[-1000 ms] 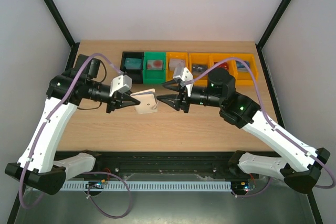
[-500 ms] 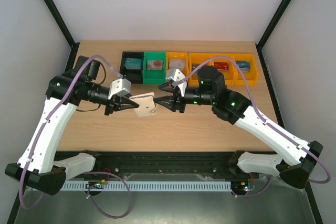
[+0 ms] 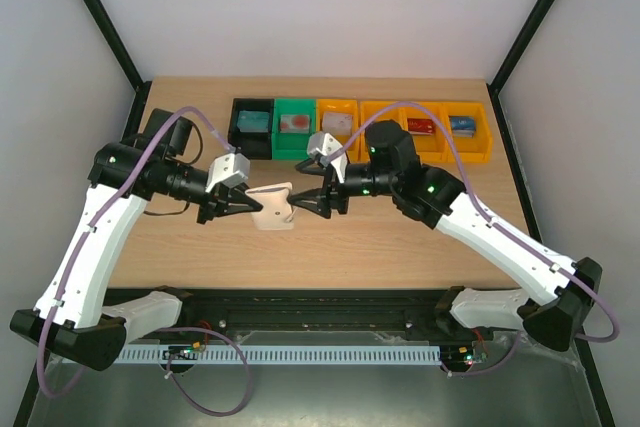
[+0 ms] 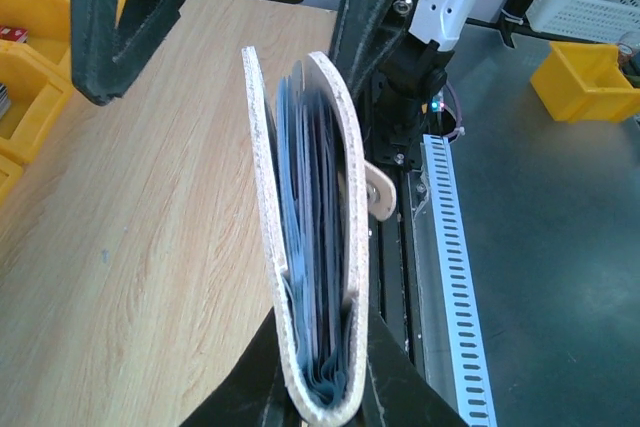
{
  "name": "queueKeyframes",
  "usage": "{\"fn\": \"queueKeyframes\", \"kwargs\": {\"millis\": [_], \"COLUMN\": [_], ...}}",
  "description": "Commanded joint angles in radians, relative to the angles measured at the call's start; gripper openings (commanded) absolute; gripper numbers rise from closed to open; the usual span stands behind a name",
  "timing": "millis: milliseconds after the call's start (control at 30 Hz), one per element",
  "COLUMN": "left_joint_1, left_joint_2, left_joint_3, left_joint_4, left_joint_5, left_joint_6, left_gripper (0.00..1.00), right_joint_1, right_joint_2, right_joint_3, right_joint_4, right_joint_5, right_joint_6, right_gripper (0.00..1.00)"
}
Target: Take the credit cards out of the card holder
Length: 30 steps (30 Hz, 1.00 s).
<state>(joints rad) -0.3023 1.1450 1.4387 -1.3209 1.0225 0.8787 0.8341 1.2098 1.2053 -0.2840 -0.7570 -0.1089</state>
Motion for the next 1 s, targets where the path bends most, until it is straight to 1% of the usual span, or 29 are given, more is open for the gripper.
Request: {"fn": "queueKeyframes", "kwargs": {"millis": [0,67,167,267,333,533,633,833,967], "left_joint_1": [-0.008,-0.008,-0.010,-0.011,-0.011,-0.013,-0.015,-0.015,-0.015], "left_joint_2": [-0.001,-0.002,-0.003,-0.002,-0.004,0.000,0.001,0.006,-0.001], "left_joint_3": [0.027,0.025,0.021,0.022,0.022,0.010,0.012,0.006,0.006], "left_joint_4": [0.056,0.056,0.055,0.054,0.054,0.051,0.048,0.053,0.043], "left_joint_5": [0.089,0.089,0.085,0.088,0.091,0.091,0.091,0.103,0.087], "left_joint_6": [0.030,0.032,0.032,0.031,0.032,0.047,0.050,0.050,0.057], "left_gripper": [0.02,0.02,0.02,0.02,0.02,0.02,0.02,0.02,0.02], "right_joint_1": [0.022,0.012,-0.002,-0.004,-0.004,-0.003,-0.004,-0.003,-0.004], "right_joint_2": [-0.019,-0.067,-0.103,-0.089,-0.079,-0.052,-0.042,-0.012,-0.038], "right_joint_3": [-0.004,-0.031,-0.056,-0.043,-0.043,-0.015,-0.003,0.007,0.018], "right_joint_4": [-0.065,-0.029,0.014,-0.010,-0.007,-0.007,-0.012,-0.014,-0.032], "right_joint_5": [-0.059,-0.037,-0.034,0.002,0.026,0.020,0.009,-0.020,0.039], "right_joint_6": [-0.108,-0.095,-0.067,-0.059,-0.051,-0.045,-0.043,-0.039,-0.062], "right_gripper": [0.75,0.69,0.68,0.66,0.62,0.59,0.59,0.65,0.65]}}
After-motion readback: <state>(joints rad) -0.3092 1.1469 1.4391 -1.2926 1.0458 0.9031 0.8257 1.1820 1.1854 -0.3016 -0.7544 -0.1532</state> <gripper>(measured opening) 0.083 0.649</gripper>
